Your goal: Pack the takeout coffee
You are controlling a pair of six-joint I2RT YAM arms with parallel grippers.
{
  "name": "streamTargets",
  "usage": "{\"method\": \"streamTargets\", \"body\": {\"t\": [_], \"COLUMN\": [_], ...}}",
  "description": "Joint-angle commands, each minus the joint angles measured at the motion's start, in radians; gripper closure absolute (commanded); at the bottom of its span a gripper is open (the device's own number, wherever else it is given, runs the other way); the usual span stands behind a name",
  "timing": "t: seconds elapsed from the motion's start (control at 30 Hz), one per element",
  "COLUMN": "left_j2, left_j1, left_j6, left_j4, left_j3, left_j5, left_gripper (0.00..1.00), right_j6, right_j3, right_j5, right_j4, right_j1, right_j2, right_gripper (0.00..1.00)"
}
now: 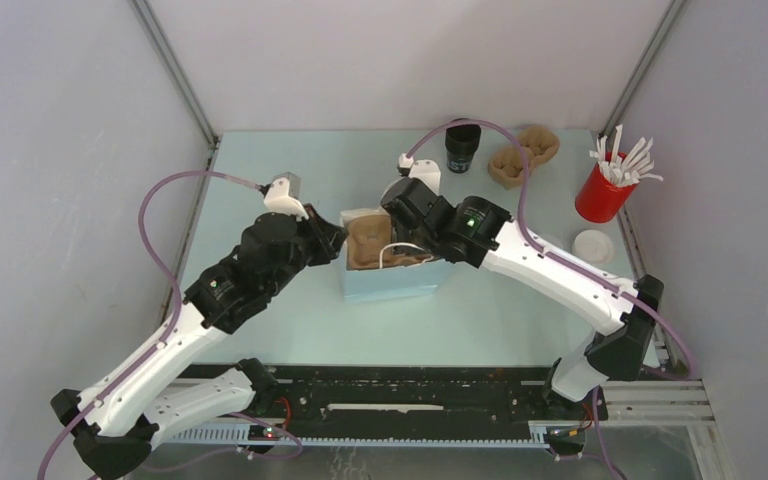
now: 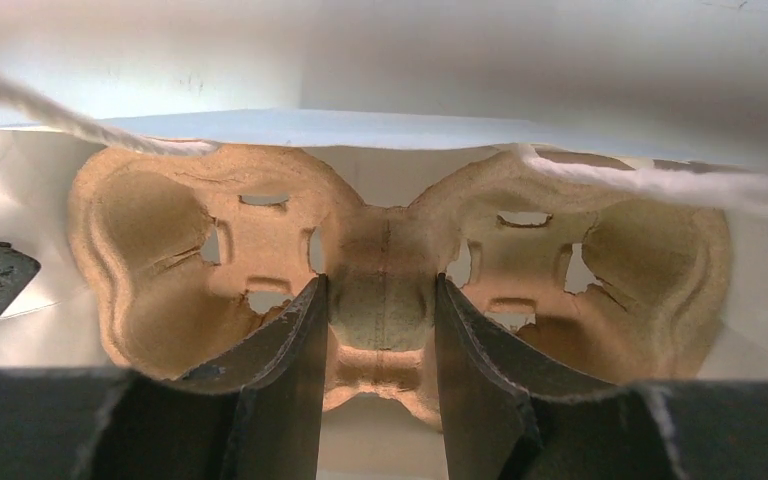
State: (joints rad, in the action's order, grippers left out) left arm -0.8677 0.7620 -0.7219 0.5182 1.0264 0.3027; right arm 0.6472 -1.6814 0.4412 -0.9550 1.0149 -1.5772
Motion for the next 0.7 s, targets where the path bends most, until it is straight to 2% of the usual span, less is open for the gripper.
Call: {"method": "streamTargets", "body": {"t": [0.0, 0.17, 0.3, 0.67], "left_j2": [0.02, 0.038, 0.056, 0.122], "left_j1": [0.003, 0.003, 0.003, 0.002], "left_j6": [0.03, 0.042, 0.057, 0.098], "left_j4": [-0.006, 0.009, 0.021, 0.09], "left_j3": [-0.032, -0.038, -0.037, -0.023], "left_j5": [0.002, 0.009, 0.015, 0.078], "left_gripper": [0.86, 0.77, 0.65, 0.51], "right_j6": [-0.014, -0.022, -0.042, -0.09], "right_j3": [-0.042, -0.03, -0.02, -0.091], "right_j5": [-0.05, -0.066, -0.1, -0.077], "right_j4": [-0.013, 0.031, 0.06, -0.021], "right_j1": [-0.015, -0.017, -0.033, -0.018], "right_j2": [-0.018, -0.011, -0.024, -0.106], "right_gripper": [0.75, 0.73, 0.72, 0.68]}}
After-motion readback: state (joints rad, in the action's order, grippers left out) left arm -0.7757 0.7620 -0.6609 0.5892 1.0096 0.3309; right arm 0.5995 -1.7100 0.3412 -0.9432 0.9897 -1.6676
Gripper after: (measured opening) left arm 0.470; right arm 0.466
